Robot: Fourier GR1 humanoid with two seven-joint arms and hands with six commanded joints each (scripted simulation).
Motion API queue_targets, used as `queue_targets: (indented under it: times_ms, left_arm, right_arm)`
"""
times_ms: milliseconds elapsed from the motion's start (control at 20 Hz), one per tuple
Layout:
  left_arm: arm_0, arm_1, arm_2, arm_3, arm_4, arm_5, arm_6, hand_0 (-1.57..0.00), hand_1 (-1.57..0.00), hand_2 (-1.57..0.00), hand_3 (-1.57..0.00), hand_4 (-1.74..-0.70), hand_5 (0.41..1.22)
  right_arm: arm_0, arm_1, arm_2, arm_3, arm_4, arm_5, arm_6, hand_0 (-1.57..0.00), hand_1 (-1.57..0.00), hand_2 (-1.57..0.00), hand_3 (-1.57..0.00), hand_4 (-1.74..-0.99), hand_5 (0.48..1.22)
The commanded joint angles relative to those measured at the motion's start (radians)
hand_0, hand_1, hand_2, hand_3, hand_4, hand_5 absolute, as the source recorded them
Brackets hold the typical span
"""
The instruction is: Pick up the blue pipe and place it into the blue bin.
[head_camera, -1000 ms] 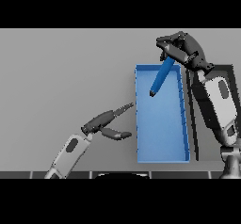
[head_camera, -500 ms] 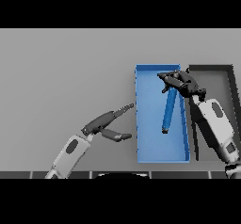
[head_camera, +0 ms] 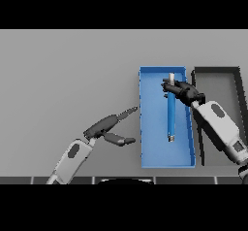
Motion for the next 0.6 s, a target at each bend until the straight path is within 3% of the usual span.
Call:
queue_targets:
  times_ms: [0, 300, 550]
  left_arm:
    - [-0.001, 0.0, -0.001, -0.002, 0.003, -0.003, 0.0, 0.0, 0.0, 0.0, 0.0, -0.89, 0.453]
    - [0.0, -0.013, -0.007, 0.004, -0.002, 0.004, 0.004, 0.0, 0.0, 0.0, 0.0, -0.91, 0.457]
    - [-0.001, -0.015, 0.0, 0.007, 0.002, 0.007, 0.005, 0.0, 0.0, 0.0, 0.0, -0.92, 0.464]
  right_arm:
    - [-0.016, -0.012, 0.037, 0.008, 0.045, 0.03, 0.001, -0.22, -0.19, -0.19, -0.15, -1.165, 0.924]
    - [-0.044, -0.008, 0.11, 0.052, 0.161, 0.074, -0.023, -0.06, -0.05, -0.05, -0.04, -1.124, 0.738]
    - [-0.033, -0.012, 0.107, 0.048, 0.165, 0.072, -0.05, -0.02, -0.02, -0.02, -0.01, -1.123, 0.689]
